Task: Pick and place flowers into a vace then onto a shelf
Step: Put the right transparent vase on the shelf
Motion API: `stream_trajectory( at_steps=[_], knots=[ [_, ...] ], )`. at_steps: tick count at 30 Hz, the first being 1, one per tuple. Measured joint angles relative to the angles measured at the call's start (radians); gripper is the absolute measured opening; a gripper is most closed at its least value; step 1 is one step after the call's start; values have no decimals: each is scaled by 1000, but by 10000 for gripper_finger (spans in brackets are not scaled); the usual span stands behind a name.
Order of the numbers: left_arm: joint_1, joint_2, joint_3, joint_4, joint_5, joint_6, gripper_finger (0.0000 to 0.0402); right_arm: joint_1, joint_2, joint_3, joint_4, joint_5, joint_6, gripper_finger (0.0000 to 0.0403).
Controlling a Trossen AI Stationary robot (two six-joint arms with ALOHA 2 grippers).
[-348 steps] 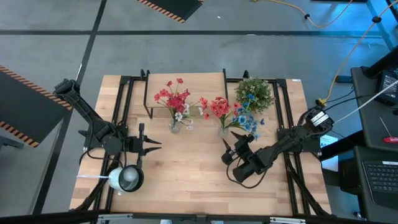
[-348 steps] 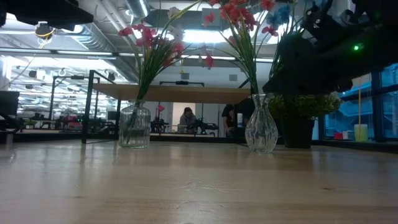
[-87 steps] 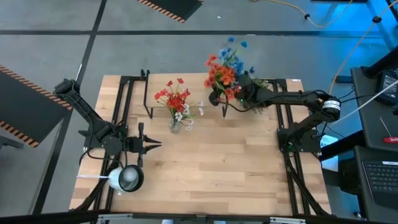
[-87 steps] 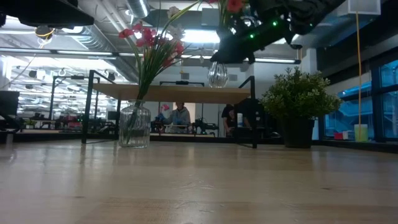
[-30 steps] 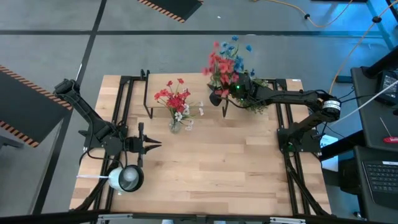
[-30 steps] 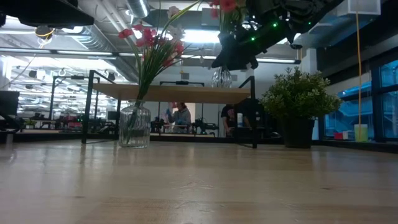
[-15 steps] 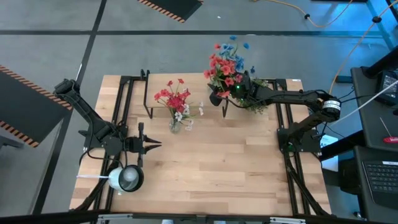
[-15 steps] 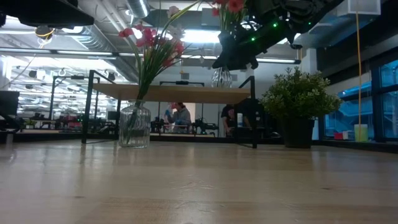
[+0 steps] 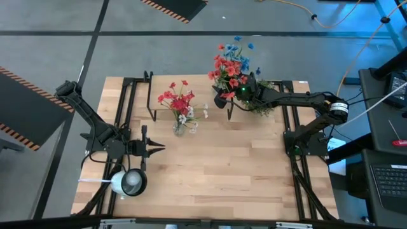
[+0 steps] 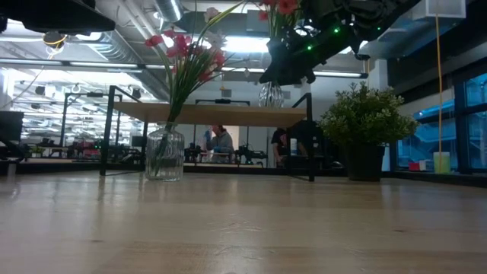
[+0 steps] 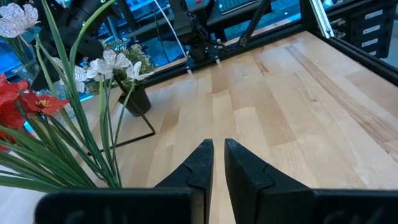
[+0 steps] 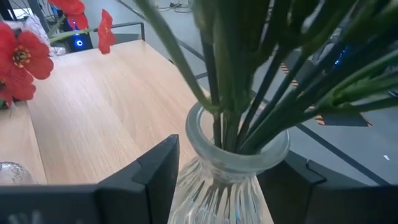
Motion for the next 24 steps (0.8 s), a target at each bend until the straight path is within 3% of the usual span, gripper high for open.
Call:
stream_trajectory(
  at_steps=[10,24],
  knots=[
    [0,0,0,0,0,0,33,4,0,0,17,58,-25,203],
    [0,0,0,0,0,0,33,16,0,0,16,45,-18,203]
  ],
)
